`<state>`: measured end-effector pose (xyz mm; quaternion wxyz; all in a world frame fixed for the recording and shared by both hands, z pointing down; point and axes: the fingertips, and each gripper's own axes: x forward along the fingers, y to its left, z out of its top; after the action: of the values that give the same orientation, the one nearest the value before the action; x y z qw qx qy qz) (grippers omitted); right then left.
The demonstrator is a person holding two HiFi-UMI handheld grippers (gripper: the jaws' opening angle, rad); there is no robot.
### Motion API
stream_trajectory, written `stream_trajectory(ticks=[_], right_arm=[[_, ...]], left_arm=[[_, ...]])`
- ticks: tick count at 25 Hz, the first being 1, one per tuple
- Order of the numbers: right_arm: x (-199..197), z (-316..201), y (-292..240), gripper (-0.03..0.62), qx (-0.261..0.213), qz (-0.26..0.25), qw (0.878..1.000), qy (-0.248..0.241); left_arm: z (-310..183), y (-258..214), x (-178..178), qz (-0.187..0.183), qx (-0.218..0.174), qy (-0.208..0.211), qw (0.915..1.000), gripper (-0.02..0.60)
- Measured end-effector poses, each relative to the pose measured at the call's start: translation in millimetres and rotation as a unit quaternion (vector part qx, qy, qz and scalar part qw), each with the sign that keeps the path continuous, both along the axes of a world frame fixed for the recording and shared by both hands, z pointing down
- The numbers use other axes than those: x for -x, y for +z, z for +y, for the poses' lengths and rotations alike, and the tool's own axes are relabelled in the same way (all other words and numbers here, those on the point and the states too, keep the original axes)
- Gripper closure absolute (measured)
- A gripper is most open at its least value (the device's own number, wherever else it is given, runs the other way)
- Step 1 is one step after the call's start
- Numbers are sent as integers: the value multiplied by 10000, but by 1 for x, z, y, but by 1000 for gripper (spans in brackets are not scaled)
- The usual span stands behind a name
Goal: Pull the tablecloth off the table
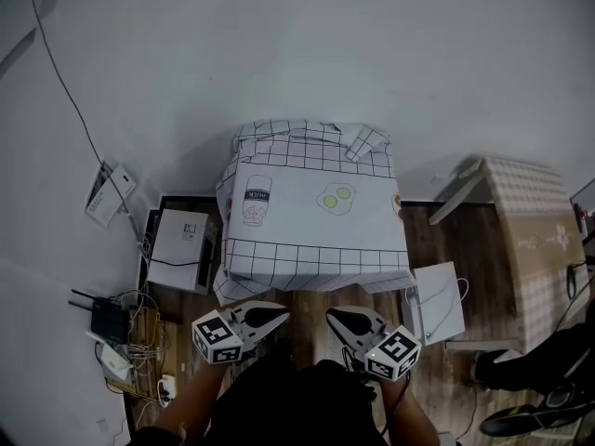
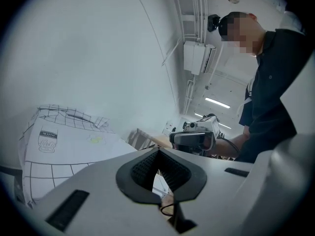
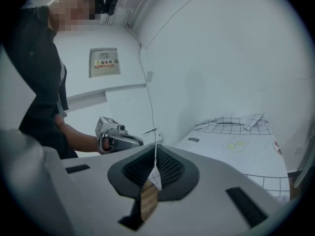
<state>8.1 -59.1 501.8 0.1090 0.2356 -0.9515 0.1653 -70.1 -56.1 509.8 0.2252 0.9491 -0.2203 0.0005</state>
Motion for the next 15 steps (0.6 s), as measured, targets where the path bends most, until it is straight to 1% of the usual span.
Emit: stream_trajectory(ticks=[6, 11, 15], right_arm=[[5, -40, 1, 571, 37, -9, 9999, 114], [5, -70, 11, 571, 76, 89, 9999, 81], [4, -101, 16, 571, 119, 57, 9999, 31]], left_arm=[[-45, 6, 8, 48, 31, 50, 10000, 572], [-81, 8, 3, 79, 8, 55, 10000, 572], [-110, 13, -4, 26, 68, 54, 10000, 572]])
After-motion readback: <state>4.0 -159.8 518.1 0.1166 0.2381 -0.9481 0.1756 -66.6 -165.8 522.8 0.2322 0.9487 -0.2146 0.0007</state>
